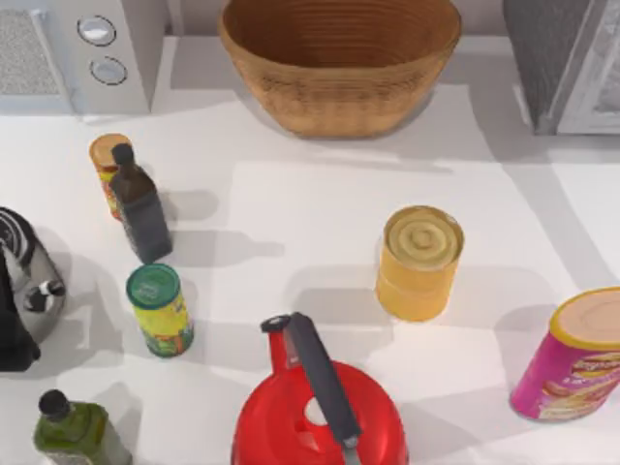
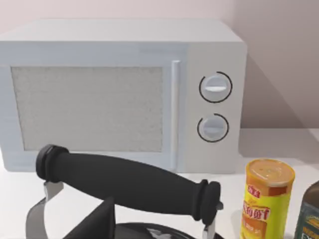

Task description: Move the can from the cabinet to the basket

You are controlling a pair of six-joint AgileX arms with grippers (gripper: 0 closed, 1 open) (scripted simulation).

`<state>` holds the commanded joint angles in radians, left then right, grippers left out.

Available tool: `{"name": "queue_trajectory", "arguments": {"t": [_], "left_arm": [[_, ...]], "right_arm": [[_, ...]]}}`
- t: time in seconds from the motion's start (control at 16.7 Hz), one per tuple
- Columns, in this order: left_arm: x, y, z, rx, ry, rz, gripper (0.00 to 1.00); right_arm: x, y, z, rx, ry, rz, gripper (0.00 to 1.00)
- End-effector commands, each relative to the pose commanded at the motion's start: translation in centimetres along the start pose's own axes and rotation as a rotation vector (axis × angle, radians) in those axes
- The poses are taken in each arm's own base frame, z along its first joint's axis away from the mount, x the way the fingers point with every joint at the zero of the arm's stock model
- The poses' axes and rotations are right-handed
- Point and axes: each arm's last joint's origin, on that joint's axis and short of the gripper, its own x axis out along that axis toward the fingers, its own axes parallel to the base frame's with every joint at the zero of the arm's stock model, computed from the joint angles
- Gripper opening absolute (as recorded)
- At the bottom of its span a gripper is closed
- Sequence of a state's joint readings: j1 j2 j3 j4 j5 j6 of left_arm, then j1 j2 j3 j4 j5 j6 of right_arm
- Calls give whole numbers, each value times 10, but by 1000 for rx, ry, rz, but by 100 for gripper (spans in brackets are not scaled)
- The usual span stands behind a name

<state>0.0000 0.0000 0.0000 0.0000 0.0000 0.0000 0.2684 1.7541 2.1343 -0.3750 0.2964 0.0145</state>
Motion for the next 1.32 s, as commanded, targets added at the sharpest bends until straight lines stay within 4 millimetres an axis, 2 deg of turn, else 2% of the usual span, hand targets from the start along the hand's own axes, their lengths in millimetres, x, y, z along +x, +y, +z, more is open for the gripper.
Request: {"name": "queue_trajectory", "arguments": {"t": [0.42,0.54,0.72,0.96,1.08,1.2,1.32], "left_arm": [[0,0,0,0,0,0,100],[0,0,0,0,0,0,100],[0,0,0,0,0,0,100],[0,0,0,0,0,0,100],[0,0,0,0,0,0,100],[0,0,0,0,0,0,100],[0,0,0,0,0,0,100]], "right_arm": [[-1,0,0,1,0,2,0],[-8,3,4,-1,1,1,0],[-49,11,22,-6,6,-1,0],[-134,9,52,2,-4,0,0],[-166,3,60,2,-2,1,0],[-180,1,62,1,0,2,0],[-180,1,62,1,0,2,0]]}}
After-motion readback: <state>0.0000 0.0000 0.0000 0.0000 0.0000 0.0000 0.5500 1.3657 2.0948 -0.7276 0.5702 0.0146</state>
